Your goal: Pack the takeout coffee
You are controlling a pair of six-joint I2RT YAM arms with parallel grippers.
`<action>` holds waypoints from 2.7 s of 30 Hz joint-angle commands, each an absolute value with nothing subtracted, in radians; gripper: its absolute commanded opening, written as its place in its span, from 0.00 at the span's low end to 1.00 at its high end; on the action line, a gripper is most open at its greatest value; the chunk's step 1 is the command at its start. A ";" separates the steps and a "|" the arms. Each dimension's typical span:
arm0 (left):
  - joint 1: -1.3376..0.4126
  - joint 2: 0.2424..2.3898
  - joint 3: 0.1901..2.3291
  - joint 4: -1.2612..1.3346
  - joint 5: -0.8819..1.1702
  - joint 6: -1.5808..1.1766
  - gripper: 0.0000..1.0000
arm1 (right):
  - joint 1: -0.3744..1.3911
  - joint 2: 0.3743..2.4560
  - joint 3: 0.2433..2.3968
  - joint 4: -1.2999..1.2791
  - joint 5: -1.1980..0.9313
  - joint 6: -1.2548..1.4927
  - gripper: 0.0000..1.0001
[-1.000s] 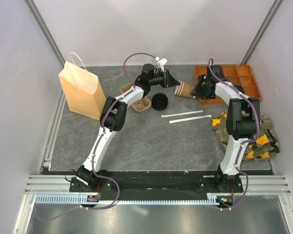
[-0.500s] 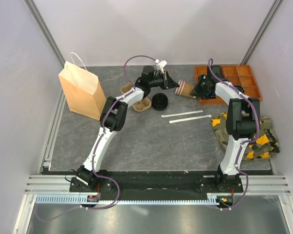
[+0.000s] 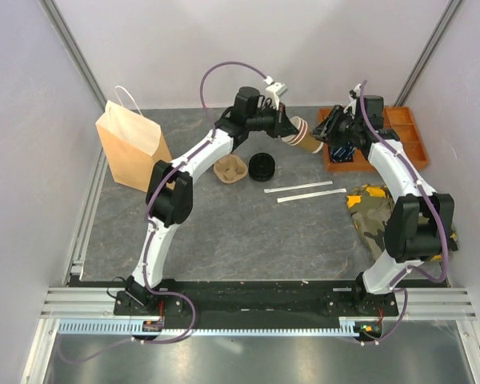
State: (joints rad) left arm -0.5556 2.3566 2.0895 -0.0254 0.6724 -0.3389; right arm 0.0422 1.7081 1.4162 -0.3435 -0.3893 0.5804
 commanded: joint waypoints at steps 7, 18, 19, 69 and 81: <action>-0.730 2.175 1.994 -0.331 0.312 0.155 0.02 | 0.025 1.678 1.289 -0.336 -0.462 0.566 0.43; -0.744 2.192 1.993 -0.414 0.221 0.130 0.02 | 0.020 1.664 1.177 -0.236 -0.584 0.569 0.60; -0.744 2.194 2.002 -0.416 0.222 0.120 0.02 | 0.020 1.663 1.158 -0.220 -0.592 0.577 0.60; -0.782 2.240 2.126 -0.465 0.295 0.149 0.02 | 0.020 1.749 1.104 -0.095 -0.583 0.638 0.55; -0.788 2.221 2.181 -0.486 0.253 0.187 0.02 | 0.021 1.752 1.111 -0.112 -0.558 0.630 0.54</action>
State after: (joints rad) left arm -0.7712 2.2486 2.1185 -0.4988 0.2455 0.1326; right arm 0.0177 1.7485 1.1107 -0.1230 -0.5720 0.6502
